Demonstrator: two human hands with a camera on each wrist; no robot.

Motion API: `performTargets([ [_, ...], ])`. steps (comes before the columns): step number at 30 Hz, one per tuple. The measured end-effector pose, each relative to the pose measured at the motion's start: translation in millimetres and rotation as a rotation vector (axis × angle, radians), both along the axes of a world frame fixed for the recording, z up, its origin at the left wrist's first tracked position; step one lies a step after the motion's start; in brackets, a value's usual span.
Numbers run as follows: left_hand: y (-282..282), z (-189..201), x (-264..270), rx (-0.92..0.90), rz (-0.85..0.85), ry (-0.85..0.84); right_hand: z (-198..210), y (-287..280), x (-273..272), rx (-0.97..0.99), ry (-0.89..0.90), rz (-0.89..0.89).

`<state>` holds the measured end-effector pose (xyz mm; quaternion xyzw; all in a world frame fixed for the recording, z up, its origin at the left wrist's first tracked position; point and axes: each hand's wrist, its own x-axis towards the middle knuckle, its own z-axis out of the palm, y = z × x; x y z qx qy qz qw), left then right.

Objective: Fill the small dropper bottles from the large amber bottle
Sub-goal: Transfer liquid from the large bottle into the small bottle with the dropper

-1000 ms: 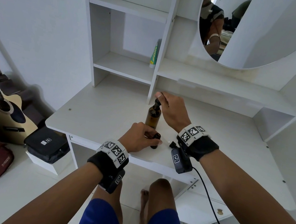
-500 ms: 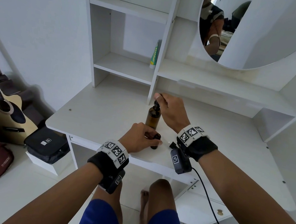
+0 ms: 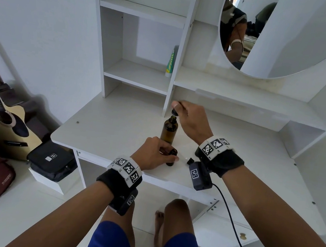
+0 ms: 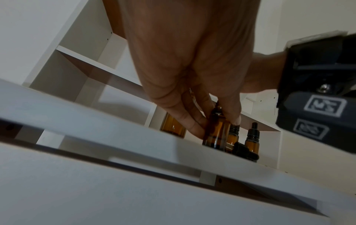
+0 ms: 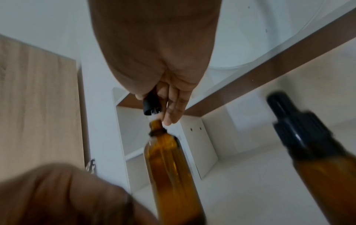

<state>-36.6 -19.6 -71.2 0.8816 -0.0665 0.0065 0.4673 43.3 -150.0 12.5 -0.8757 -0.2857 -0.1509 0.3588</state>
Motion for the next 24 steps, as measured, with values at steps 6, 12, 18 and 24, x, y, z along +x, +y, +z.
performTargets([
  [6,-0.2,0.1,0.3,0.0,0.009,0.009,44.5,-8.2,1.9,0.144,-0.088,-0.026],
  [12,-0.3,-1.0,0.8,0.011,0.015,0.002,52.5,-20.0,-11.2,0.137,-0.112,-0.017],
  [18,0.0,-1.5,1.6,0.012,0.012,0.003,24.4,-27.0,-31.1,0.036,-0.004,0.058],
  [24,0.3,-1.8,1.7,0.023,0.01,0.001,8.4,-28.7,-32.9,0.011,0.042,0.074],
])
